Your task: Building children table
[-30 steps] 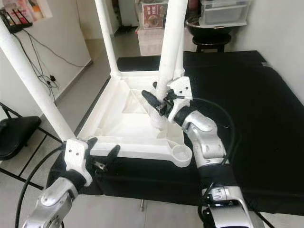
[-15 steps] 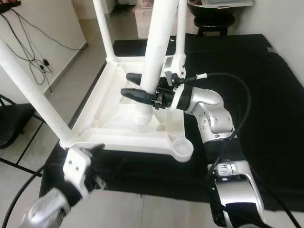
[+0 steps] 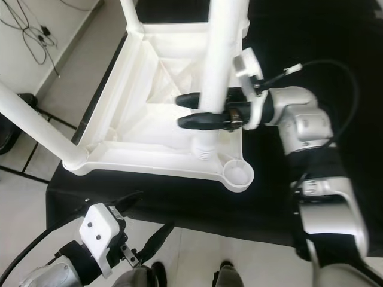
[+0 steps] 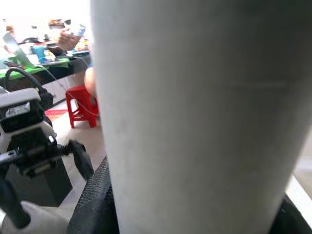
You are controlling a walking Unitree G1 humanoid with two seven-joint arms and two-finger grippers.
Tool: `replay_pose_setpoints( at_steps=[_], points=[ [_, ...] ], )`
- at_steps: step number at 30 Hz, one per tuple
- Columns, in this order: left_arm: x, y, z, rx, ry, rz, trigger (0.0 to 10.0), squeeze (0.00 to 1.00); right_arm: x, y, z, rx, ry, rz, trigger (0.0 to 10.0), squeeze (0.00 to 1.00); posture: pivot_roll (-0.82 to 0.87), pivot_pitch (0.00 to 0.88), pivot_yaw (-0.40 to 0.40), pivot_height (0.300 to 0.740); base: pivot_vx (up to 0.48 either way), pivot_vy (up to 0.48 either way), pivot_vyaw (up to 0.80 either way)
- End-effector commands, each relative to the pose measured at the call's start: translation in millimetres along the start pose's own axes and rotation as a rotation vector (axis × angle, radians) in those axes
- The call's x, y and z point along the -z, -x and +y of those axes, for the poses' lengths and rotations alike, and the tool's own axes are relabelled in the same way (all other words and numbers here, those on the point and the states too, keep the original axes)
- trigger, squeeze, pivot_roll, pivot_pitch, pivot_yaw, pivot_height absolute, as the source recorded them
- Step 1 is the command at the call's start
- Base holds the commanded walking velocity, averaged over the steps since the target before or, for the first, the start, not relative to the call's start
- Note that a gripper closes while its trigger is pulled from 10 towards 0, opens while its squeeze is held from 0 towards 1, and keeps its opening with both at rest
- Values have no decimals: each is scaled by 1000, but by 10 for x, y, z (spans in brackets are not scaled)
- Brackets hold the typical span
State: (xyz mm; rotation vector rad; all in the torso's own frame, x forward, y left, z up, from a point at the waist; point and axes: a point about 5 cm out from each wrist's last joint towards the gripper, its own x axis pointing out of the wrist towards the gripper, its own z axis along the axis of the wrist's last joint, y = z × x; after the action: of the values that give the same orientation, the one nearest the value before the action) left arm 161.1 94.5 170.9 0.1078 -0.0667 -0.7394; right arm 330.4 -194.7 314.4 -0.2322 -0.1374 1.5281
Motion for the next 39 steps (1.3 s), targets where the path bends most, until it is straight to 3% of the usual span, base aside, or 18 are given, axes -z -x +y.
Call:
replay_pose_setpoints(
  at_steps=[1, 8, 12, 13, 17, 23, 39],
  points=[
    [11, 49, 4, 5, 3, 29, 10000, 0, -88, 20, 40, -33, 19, -28, 10000, 0, 5, 357, 130, 740, 0, 0, 0],
    [-13, 61, -7, 20, -19, 49, 10000, 0, -154, 109, 123, -48, 15, -23, 10000, 0, 1, 360, 140, 740, 0, 0, 0],
    [-11, 62, 10, 36, -36, 55, 10000, 0, -162, 163, 249, -73, 20, -4, 10000, 0, 1, 357, 157, 740, 0, 0, 0],
    [-6, 61, 61, 38, -47, 61, 10000, 0, -146, 200, 411, -101, 21, 5, 10000, 0, 0, 350, 178, 740, 0, 0, 0],
    [-5, 60, 101, 37, -42, 64, 10000, 0, -111, 194, 488, -117, 20, 23, 10000, 0, -3, 345, 190, 740, 0, -76, 0],
    [6, 45, 119, 57, -57, 78, 10000, 0, -83, 169, 536, -132, 23, 38, 10000, 0, -14, 337, 201, 740, 0, -378, 0],
    [2, 24, 164, 48, -74, 73, 10000, 0, -52, 11, 621, -154, 62, 76, 10000, 0, -19, 336, 197, 740, 0, 0, 0]
  ],
)
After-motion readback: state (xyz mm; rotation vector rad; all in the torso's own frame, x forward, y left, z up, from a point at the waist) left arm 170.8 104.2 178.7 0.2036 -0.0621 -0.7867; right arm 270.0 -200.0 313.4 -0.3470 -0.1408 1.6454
